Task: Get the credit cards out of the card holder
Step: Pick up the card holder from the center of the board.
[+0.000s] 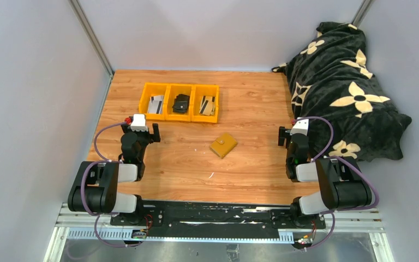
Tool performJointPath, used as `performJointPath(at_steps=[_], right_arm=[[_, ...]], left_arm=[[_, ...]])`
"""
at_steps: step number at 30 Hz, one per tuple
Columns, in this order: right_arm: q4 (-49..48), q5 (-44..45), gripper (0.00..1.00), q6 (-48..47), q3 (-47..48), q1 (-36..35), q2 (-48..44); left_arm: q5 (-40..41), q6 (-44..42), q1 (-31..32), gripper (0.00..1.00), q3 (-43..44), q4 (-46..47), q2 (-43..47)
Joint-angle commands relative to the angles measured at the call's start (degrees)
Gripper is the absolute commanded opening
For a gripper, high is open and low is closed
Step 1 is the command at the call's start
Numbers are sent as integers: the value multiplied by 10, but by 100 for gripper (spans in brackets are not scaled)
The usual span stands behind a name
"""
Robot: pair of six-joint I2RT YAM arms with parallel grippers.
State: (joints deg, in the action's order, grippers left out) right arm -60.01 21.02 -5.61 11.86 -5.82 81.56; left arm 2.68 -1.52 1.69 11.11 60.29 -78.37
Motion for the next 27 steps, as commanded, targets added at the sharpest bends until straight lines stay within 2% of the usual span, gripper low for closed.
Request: performJointPath(at_steps=[1,10,12,15,16,17,19,22,24,27], right_arm=[[-14,3,96,0,4,-2,-2],[-10,-6,96,5,6,4,-3],[-12,23,96,18,3,6,-9],[-17,-1,96,2,-2,8,-27],[2,20,96,-3,6,-2,-41],[65,41,96,-2,21,-11,-65],[180,45,96,11,58,-13,-125],[331,68,96,101,111,-13,-192],[375,34,96,121,140,-13,-221],[422,-74,96,151,192,-13,-237]], left_arm=[[-1,-7,2,100,3,7,-2],[-1,-8,2,100,4,7,-2],[-2,-8,2,100,3,7,-2],[-9,-9,-1,100,2,11,4],[-11,-6,-4,100,12,-13,17],[-10,-2,-7,100,26,-47,33],[-13,4,-15,100,66,-164,68],[-52,-27,-15,100,136,-309,97],[-75,-37,-15,100,174,-382,105],[-110,-43,-43,100,233,-480,121]])
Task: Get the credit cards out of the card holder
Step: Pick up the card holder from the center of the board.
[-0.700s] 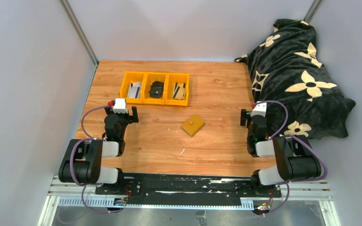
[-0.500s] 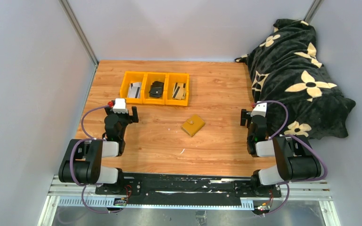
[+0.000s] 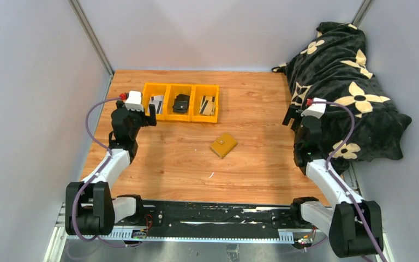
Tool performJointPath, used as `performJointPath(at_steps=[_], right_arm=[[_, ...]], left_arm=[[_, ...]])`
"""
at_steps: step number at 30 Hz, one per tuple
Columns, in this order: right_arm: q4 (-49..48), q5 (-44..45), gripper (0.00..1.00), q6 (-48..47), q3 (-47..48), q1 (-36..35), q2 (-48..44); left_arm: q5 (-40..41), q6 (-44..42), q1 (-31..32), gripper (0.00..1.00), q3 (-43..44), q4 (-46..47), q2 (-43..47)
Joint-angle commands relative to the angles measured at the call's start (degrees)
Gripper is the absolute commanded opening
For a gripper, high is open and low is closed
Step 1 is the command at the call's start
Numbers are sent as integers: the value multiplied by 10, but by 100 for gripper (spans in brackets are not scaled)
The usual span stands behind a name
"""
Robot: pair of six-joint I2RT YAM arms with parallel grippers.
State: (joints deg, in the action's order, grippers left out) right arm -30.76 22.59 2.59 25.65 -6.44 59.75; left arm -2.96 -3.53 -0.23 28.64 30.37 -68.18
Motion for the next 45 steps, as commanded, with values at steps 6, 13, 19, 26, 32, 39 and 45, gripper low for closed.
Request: performJointPath(at_steps=[6,13,19,26,32,39,45], right_arm=[[262,-173,96,289,135,30,-16],[350,-249,96,274,196,-56,43],[372,-133,96,287,198,-198,84],[400,-55,96,333,245,-317,203],[440,-24,97,310,271,-310,193],[475,55,97,285,268,-272,74],[491,52,97,299,279,-285,52]], left_arm=[[-155,-17,-76,100,180,-391,16],[-175,-21,-91,100,229,-483,41],[-183,-28,-91,100,233,-525,66],[-203,-37,-91,100,239,-563,86],[-214,-63,-90,100,238,-593,100],[-217,-73,-91,100,237,-595,113],[-235,-63,-91,100,252,-597,109]])
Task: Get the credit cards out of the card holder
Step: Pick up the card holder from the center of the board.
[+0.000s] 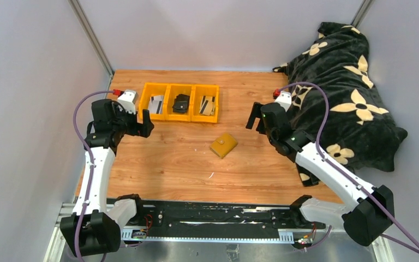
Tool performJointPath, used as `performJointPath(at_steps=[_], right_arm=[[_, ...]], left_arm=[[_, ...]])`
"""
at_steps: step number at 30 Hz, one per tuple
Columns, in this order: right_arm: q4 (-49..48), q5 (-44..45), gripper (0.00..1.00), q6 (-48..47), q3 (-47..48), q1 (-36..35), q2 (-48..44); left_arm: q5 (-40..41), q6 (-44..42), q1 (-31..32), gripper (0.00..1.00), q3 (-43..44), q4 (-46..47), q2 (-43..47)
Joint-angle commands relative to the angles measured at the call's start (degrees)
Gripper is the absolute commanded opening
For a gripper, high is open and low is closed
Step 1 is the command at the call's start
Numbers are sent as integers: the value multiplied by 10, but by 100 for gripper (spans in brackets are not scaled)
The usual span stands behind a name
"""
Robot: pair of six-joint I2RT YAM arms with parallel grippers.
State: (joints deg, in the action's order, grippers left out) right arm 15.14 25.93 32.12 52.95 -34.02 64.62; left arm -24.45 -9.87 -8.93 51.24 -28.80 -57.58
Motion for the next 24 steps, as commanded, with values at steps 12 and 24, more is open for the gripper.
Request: performJointPath(at_steps=[12,24], right_arm=[[109,64,97,65,231,-214,349],[133,68,92,53,284,-239,487]], left_arm=[[-41,5,-4,100,58,-37,-2],[-38,-5,-4,100,56,-50,12]])
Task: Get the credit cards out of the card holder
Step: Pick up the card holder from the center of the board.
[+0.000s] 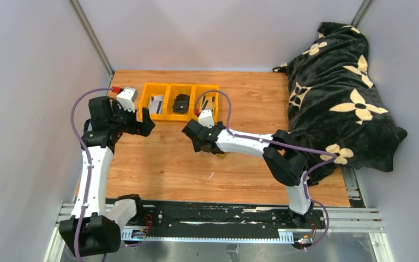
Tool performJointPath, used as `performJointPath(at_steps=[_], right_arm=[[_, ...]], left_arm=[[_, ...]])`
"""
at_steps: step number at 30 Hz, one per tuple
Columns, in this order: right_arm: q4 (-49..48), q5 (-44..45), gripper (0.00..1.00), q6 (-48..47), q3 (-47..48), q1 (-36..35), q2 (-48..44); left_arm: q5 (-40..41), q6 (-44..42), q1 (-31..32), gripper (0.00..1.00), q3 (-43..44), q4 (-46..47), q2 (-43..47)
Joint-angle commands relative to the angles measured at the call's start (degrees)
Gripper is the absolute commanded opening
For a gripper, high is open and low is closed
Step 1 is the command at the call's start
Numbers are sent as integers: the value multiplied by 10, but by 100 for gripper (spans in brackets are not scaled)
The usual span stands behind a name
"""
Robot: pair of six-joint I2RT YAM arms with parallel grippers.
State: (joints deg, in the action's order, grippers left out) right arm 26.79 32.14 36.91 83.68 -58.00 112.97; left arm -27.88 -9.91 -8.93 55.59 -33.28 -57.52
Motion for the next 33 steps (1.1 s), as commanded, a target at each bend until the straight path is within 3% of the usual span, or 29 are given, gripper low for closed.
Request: performJointPath(at_steps=[1,10,17,21,29,33], right_arm=[[10,-2,91,-1,-36,1,3],[-40,-36,79,-34,-192,2,-86],[-46,-39,81,-40,-286,10,-184],[-48,-74,93,14,-284,21,-223],[-80,-128,94,182,-208,46,-174],[-63,-87,93,250,-170,51,-136]], left_arm=[[-3,-2,-4,100,11,-2,11],[-11,20,-4,100,8,7,8],[-19,26,-4,100,3,7,21],[-18,25,-4,100,-3,10,28],[-18,24,-4,100,5,4,31],[-20,24,-4,100,4,2,39]])
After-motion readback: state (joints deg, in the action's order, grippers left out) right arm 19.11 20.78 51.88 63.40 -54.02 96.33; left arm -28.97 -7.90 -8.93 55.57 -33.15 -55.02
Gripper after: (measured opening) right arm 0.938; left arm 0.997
